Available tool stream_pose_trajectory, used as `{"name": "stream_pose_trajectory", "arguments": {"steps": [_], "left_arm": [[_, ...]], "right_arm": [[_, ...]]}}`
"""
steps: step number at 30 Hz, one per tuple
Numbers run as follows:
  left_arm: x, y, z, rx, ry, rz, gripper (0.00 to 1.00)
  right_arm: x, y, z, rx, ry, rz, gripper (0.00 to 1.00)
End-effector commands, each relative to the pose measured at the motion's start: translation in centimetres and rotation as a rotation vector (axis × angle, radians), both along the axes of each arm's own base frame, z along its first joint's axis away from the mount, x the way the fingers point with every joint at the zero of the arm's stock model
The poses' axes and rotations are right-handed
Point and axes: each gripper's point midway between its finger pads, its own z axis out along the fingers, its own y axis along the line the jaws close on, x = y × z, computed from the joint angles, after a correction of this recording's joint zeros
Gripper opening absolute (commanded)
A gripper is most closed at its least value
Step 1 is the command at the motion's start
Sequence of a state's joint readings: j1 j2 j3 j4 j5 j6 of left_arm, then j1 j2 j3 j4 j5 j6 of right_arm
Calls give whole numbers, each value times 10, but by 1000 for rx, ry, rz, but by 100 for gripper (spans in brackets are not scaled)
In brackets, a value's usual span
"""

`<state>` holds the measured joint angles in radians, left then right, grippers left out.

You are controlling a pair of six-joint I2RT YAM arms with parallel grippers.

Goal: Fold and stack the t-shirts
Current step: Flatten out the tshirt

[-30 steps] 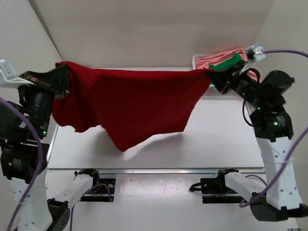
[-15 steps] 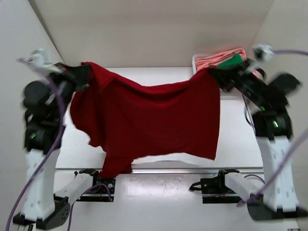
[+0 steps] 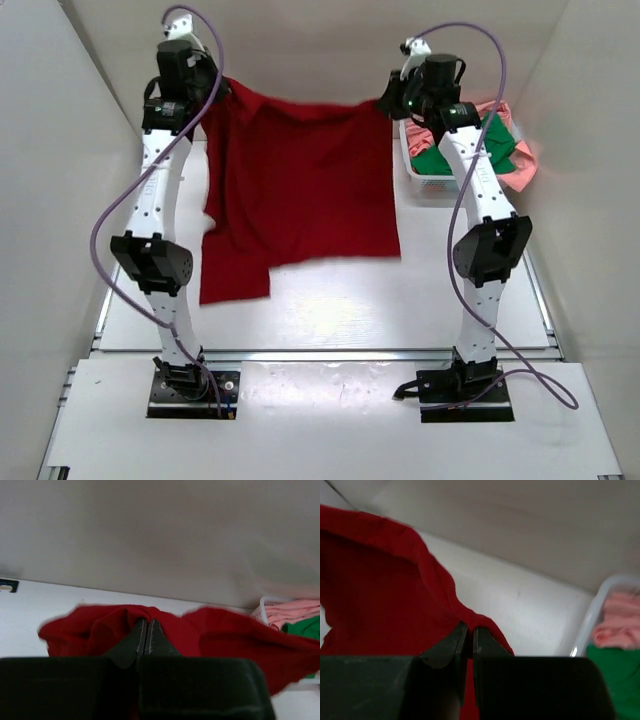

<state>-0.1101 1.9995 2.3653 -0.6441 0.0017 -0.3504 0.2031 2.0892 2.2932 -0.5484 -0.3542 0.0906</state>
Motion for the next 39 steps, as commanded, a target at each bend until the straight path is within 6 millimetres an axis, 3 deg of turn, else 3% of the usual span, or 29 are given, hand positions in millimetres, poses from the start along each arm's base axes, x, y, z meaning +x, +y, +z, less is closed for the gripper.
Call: {"name": "stream_pose_trajectory", "arguments": {"steps": [1,2,5,7,10,11,12,13,14,15,16,17,18,19,20,21,23,24,25,27,31,35,39], "left_arm": [[-74,31,152,0,-356,48,0],[-80,35,147,9,-352,54,0],[-92,35,144,55,-343,77,0],[-99,22,133,68,-293,39,0],[-116,10,100,81,-227,16,0],[-128,10,72,82,-177,10,0],[-127,4,30,66,-110,-1,0],[-142,5,8,53,-93,-5,0],[-160,4,13,20,-119,-15,0],[-173,3,-22,7,-52,-21,0],[-181,1,-63,9,33,-25,0],[-198,1,-67,-7,45,-29,0],[-213,1,-94,-23,98,-28,0],[-225,-3,-130,-23,172,-49,0],[-243,-3,-152,-34,215,-55,0],[-256,0,-153,-49,216,-46,0],[-281,-5,-190,-65,307,-74,3],[-291,-6,-196,-76,335,-84,3],[-299,-8,-203,-77,356,-108,22],[-316,-15,-217,-74,425,-163,33],[-327,-8,-213,-49,440,-152,50],[-341,0,-231,-23,510,-113,51],[-363,12,-264,11,636,-54,48]], "right_arm": [[-33,-15,143,-10,-369,-45,0],[-43,-19,162,-1,-419,-55,0],[-50,-29,148,-7,-385,-61,0],[-52,-35,130,9,-315,-59,0],[-57,-46,86,-13,-207,-81,0],[-60,-48,80,-12,-196,-85,0],[-67,-54,56,-11,-142,-87,0],[-75,-57,28,-3,-74,-95,0],[-83,-62,-8,-3,6,-104,0],[-94,-65,-9,10,11,-105,0],[-111,-70,-38,8,81,-120,0],[-126,-71,-77,9,180,-128,0],[-145,-73,-97,15,228,-132,0],[-157,-73,-99,33,239,-141,0],[-179,-68,-118,44,299,-128,0],[-199,-68,-148,32,389,-137,0],[-236,-60,-170,45,495,-138,0],[-254,-60,-196,38,575,-141,0],[-264,-58,-197,51,594,-145,0],[-295,-58,-225,63,697,-147,0],[-316,-71,-245,11,762,-198,0],[-315,-86,-251,-5,779,-237,0],[-310,-98,-254,-32,786,-267,0]]}}
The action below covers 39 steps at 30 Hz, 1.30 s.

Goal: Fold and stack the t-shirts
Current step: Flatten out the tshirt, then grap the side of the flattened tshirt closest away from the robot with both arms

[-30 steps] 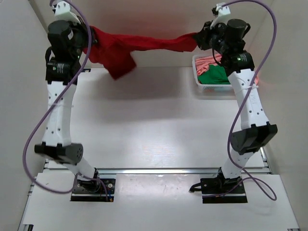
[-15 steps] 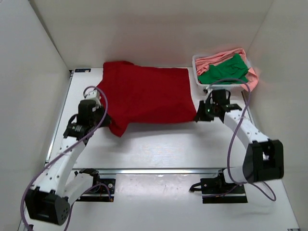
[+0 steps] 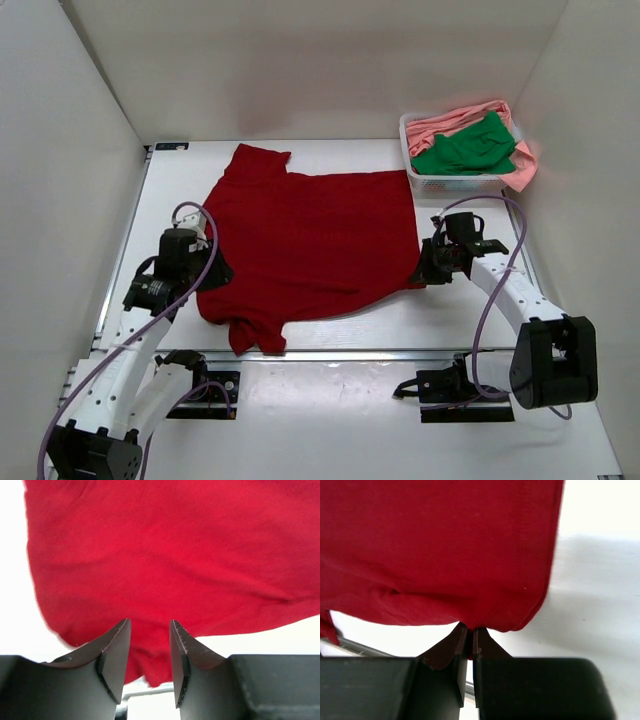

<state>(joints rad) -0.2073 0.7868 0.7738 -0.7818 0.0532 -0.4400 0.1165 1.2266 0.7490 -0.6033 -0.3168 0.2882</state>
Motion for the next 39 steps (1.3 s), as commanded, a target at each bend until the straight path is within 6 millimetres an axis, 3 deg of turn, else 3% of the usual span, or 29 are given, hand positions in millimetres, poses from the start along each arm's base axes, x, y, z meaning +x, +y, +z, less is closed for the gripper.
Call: {"name": "stream_pose_trajectory", "arguments": {"steps": [1,7,8,15,20,23,29,39], "left_arm": [[-24,12,-26,78,122,59,47],[-29,3,-48,64,231,37,43],[-30,2,-52,68,247,42,42],[-65,-13,-92,82,424,-2,39],[-72,-27,-107,74,461,-29,37],[-76,-35,-111,83,476,-59,33],[-80,-43,-124,85,476,-90,37],[-75,-28,-137,132,444,6,41]], "right_arm": [[12,-14,4,-47,-28,-20,0],[39,-48,9,-67,-75,-147,0],[46,-47,14,-56,-100,-147,0],[70,-40,0,-31,-78,-125,0],[84,-35,-6,-31,-76,-99,0],[90,-34,-5,-27,-84,-99,0],[91,-33,-5,-17,-99,-92,0],[88,-31,-7,-2,-105,-73,0]]}}
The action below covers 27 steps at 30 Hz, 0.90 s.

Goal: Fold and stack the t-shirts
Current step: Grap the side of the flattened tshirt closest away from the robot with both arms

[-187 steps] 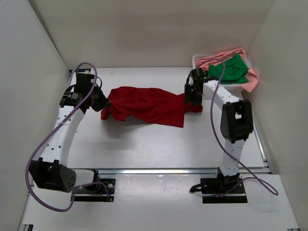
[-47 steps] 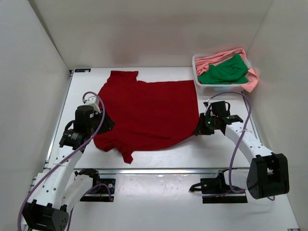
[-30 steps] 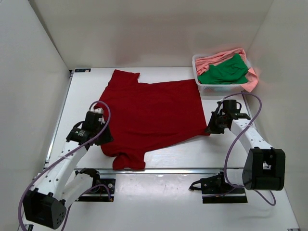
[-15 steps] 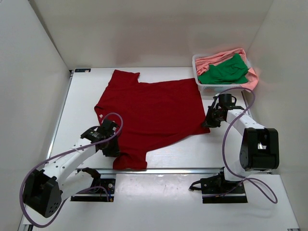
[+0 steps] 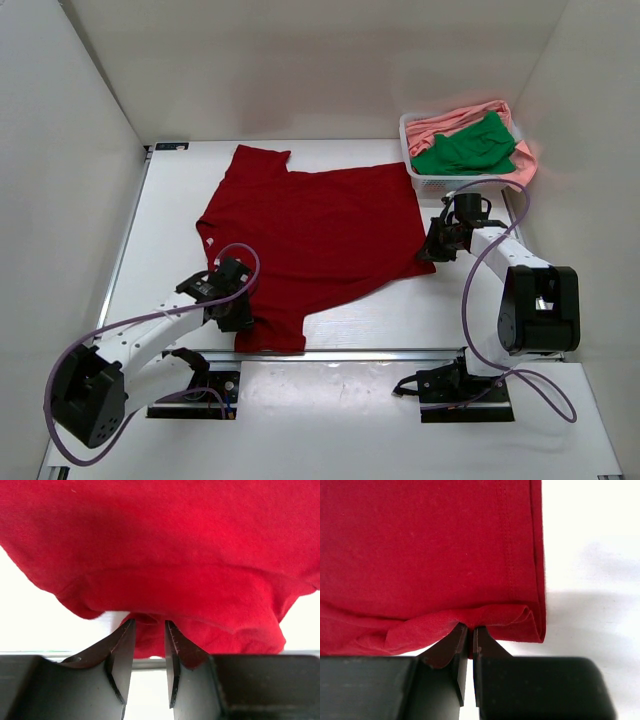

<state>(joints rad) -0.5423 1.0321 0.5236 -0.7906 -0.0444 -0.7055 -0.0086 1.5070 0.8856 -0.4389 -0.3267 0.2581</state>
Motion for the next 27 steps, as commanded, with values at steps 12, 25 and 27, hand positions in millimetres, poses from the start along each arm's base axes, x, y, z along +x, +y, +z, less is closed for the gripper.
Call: {"name": "stream_pose_trajectory", "arguments": {"steps": [12,25,27], "left_arm": [[0,10,-25,139,-7,38,44],[26,16,74,189,-44,120,0],[11,18,86,190,12,109,0]], "right_arm": [[18,2,16,27,-103,41,0],[-17,23,34,146,-37,32,0],[-40,26,31,141,8,24,0]]}}
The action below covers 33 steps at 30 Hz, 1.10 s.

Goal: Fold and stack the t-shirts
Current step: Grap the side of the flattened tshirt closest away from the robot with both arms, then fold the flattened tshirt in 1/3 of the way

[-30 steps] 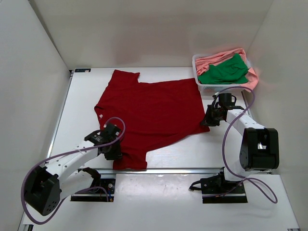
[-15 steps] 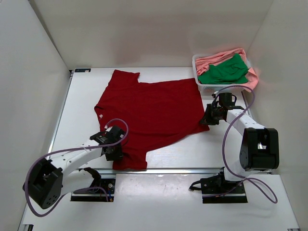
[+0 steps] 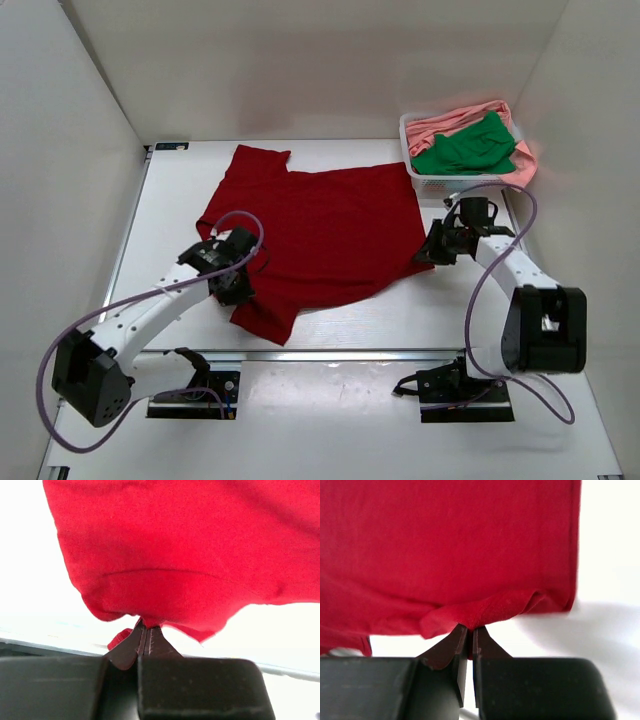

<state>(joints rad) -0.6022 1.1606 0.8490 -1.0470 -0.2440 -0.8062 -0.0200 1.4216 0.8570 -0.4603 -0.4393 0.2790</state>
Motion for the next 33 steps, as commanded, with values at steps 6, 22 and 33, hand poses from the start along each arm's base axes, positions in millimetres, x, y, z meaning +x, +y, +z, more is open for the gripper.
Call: {"name": "stream_pose_trajectory", "arguments": {"steps": [6,22,33], "left_arm": [[-49,32,42,-17,114,52,0],[-32,44,65,-102,27,107,0],[41,56,66,-53,-13,135,0]], "right_arm": [[-107,14,-3,-34,208,5,0],[-165,-5,-11,-21,376,-85,0],[-103,-5,-6,-3,376,-42,0]]}}
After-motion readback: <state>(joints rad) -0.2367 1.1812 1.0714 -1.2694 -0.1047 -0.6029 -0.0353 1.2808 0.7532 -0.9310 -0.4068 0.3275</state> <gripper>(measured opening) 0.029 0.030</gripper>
